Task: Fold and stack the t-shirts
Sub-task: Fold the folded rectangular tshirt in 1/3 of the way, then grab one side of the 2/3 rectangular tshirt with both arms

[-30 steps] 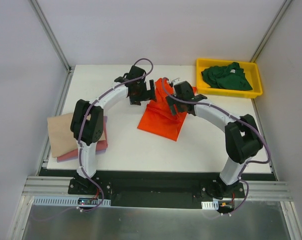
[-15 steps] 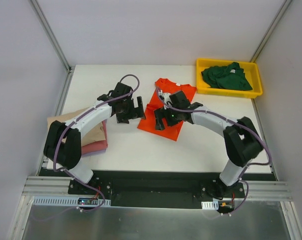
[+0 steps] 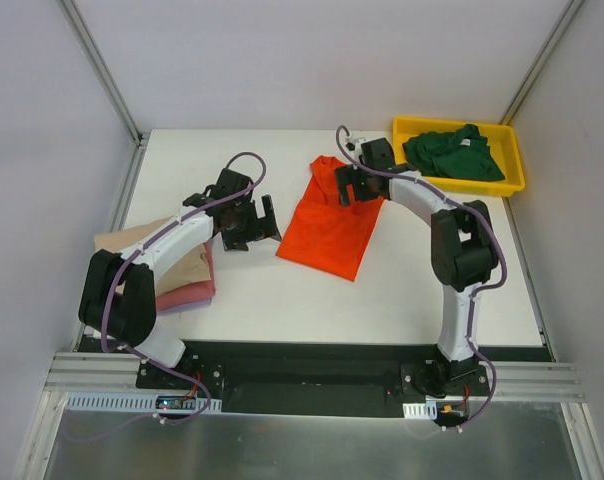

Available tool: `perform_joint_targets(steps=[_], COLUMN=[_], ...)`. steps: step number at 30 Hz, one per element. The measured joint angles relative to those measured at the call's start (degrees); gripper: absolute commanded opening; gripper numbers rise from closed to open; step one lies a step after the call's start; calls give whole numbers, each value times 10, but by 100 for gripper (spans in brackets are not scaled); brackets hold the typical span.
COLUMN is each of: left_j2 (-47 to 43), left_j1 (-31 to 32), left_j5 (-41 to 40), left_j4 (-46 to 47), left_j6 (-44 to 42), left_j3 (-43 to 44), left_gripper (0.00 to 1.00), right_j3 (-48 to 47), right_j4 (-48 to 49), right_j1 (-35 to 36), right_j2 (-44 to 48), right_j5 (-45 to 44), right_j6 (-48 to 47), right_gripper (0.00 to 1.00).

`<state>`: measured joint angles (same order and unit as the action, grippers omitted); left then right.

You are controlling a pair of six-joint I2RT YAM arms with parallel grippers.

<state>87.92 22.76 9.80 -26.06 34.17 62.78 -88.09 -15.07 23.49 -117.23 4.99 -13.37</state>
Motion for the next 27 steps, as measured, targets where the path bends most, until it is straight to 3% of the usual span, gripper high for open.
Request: perform_joint_targets(steps=[5, 7, 15, 21, 27], left_j2=[1, 5, 106, 184, 213], left_j1=[0, 0, 0, 5, 13], left_j5=[8, 14, 51, 61, 60], left_j4=[1, 2, 11, 18, 23], left_j6=[0, 2, 25, 40, 49], left_j3=[0, 1, 44, 86, 93], left_gripper=[99, 99, 75, 58, 54], right_j3=[-14, 30, 282, 344, 342], right_j4=[0, 6, 11, 2, 1], right_j1=[-18, -8, 99, 139, 138], right_j2=[26, 73, 286, 280, 226], right_j5=[-14, 5, 96, 138, 134], right_j6=[-38, -53, -113, -117, -115], right_gripper=[96, 96, 96, 99, 93])
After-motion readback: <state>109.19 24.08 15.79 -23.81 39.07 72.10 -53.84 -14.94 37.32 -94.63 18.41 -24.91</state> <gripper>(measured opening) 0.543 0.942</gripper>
